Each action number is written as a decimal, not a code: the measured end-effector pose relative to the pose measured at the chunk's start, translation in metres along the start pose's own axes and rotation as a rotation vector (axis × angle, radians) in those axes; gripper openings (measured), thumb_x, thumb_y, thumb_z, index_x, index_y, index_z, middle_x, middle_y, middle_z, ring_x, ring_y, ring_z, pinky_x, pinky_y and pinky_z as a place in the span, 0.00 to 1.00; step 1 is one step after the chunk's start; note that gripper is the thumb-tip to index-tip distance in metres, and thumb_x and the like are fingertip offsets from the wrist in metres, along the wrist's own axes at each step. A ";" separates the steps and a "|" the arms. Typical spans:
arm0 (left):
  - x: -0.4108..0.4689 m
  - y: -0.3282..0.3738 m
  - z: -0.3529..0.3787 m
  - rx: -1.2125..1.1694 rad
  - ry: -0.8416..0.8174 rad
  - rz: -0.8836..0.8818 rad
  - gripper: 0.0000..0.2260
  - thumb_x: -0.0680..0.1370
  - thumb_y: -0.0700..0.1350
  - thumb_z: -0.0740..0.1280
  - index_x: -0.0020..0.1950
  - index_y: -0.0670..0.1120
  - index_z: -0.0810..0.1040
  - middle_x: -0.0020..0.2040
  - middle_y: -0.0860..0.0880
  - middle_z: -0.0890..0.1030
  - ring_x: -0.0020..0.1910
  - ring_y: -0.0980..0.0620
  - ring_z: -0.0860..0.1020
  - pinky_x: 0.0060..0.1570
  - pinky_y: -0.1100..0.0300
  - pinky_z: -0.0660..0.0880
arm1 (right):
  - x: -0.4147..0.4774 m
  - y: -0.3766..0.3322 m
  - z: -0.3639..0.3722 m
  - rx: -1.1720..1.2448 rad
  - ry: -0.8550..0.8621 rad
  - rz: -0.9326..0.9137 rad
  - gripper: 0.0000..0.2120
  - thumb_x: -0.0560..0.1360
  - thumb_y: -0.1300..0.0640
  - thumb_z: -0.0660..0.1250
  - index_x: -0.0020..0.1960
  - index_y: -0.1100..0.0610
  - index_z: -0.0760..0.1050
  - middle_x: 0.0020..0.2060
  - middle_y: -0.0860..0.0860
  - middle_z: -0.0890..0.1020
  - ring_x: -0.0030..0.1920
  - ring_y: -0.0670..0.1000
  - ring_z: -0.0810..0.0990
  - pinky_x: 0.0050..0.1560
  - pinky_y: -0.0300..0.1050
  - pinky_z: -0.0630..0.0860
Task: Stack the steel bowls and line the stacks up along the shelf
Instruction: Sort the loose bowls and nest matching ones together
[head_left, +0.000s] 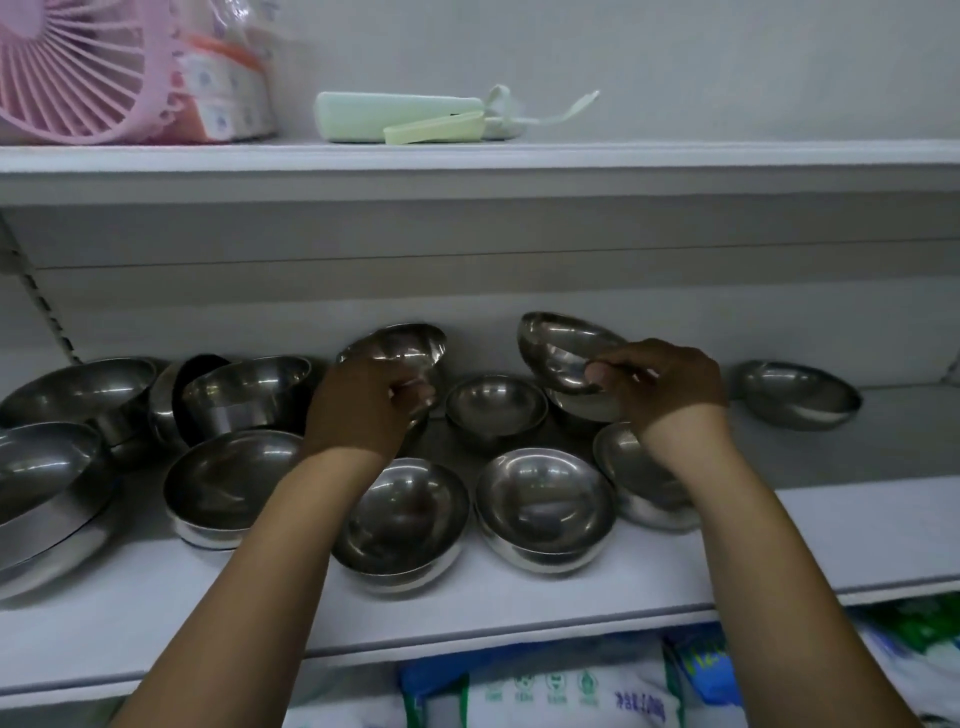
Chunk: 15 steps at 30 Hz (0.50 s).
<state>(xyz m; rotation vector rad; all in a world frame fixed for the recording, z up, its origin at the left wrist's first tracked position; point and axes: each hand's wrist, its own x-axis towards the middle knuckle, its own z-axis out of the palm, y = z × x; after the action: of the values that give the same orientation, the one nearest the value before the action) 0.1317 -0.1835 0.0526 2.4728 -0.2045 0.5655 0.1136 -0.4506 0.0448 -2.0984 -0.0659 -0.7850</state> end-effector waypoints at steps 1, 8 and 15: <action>-0.001 0.005 -0.001 -0.023 0.033 0.022 0.08 0.79 0.44 0.72 0.55 0.46 0.87 0.55 0.43 0.86 0.54 0.43 0.81 0.49 0.63 0.66 | -0.002 0.003 -0.005 -0.011 0.010 0.002 0.03 0.74 0.59 0.76 0.47 0.55 0.86 0.42 0.49 0.84 0.42 0.45 0.80 0.45 0.22 0.69; -0.018 0.047 0.000 -0.131 0.116 0.115 0.05 0.78 0.47 0.71 0.46 0.50 0.86 0.42 0.51 0.83 0.41 0.54 0.77 0.40 0.70 0.68 | -0.013 0.031 -0.049 -0.079 0.081 0.035 0.02 0.75 0.58 0.75 0.47 0.52 0.84 0.42 0.46 0.81 0.42 0.41 0.79 0.41 0.22 0.68; -0.045 0.104 0.031 -0.321 0.133 0.114 0.04 0.77 0.43 0.73 0.50 0.50 0.87 0.44 0.53 0.77 0.43 0.55 0.77 0.43 0.77 0.66 | -0.028 0.068 -0.102 -0.023 0.132 0.178 0.11 0.76 0.59 0.74 0.57 0.60 0.83 0.49 0.50 0.83 0.54 0.50 0.80 0.58 0.41 0.73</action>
<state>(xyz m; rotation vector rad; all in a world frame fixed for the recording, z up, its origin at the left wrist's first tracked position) 0.0745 -0.2858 0.0638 2.1154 -0.3555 0.6847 0.0613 -0.5632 0.0239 -2.0358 0.1995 -0.8164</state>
